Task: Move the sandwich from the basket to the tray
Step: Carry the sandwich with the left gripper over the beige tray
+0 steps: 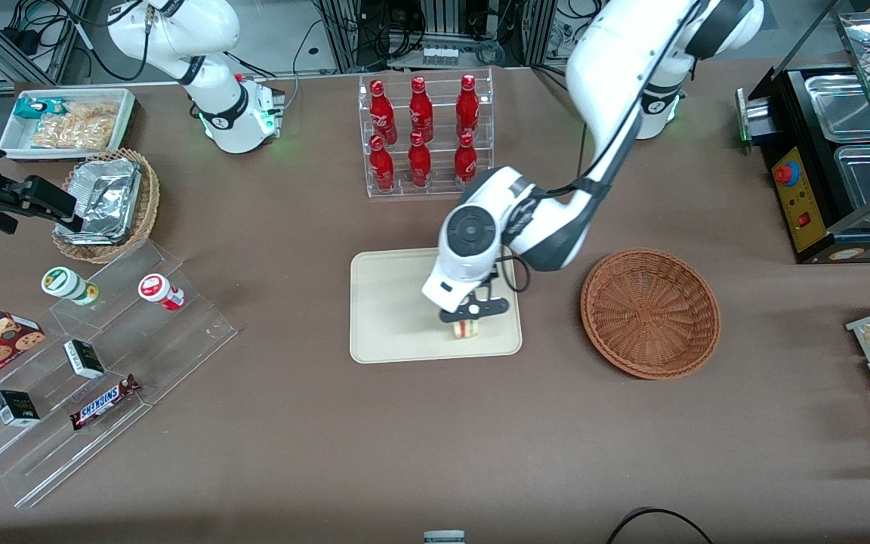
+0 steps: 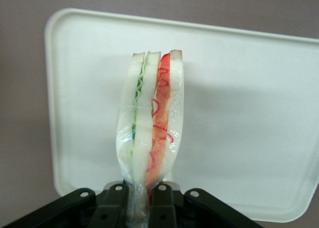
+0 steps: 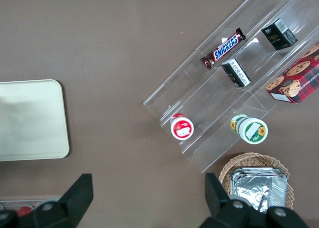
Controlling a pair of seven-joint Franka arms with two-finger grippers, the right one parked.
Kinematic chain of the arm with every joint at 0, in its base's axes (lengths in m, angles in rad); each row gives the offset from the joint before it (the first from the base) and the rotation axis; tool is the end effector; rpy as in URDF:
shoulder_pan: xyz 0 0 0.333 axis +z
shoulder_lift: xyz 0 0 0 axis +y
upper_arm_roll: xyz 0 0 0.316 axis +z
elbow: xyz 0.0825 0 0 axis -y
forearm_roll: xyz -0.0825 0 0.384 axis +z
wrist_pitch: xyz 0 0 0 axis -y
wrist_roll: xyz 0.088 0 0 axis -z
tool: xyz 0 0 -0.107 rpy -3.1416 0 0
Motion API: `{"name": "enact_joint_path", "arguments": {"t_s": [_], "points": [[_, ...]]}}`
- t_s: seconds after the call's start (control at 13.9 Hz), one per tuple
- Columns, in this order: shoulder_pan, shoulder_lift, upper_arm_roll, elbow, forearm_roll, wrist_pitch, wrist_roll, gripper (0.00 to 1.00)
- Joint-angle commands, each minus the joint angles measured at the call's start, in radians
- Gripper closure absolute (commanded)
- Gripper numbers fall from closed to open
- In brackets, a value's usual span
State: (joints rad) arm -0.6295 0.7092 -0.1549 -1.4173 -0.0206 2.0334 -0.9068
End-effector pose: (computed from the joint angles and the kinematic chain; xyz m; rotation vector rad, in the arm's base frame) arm 0.5206 -0.4919 0.2765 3.1068 0.2568 -0.2289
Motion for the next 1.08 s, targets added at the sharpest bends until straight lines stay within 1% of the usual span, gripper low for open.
{"name": "enact_joint_path", "arguments": {"t_s": [0.0,0.22,0.43,0.58,0.65,0.72,0.79,1.01], "points": [[-0.027,0.073,0.009,0.107,0.005,-0.009,-0.035,1.0],[-0.052,0.099,0.009,0.123,0.005,0.001,-0.04,1.0],[-0.065,0.11,0.009,0.115,0.008,0.03,-0.043,0.97],[-0.067,0.115,0.009,0.11,0.008,0.045,-0.063,0.87],[-0.067,0.113,0.009,0.11,0.007,0.044,-0.063,0.76],[-0.065,0.11,0.009,0.11,0.001,0.044,-0.064,0.36],[-0.064,0.105,0.009,0.109,0.007,0.044,-0.064,0.0],[-0.071,0.061,0.011,0.109,0.013,0.024,-0.067,0.0]]}}
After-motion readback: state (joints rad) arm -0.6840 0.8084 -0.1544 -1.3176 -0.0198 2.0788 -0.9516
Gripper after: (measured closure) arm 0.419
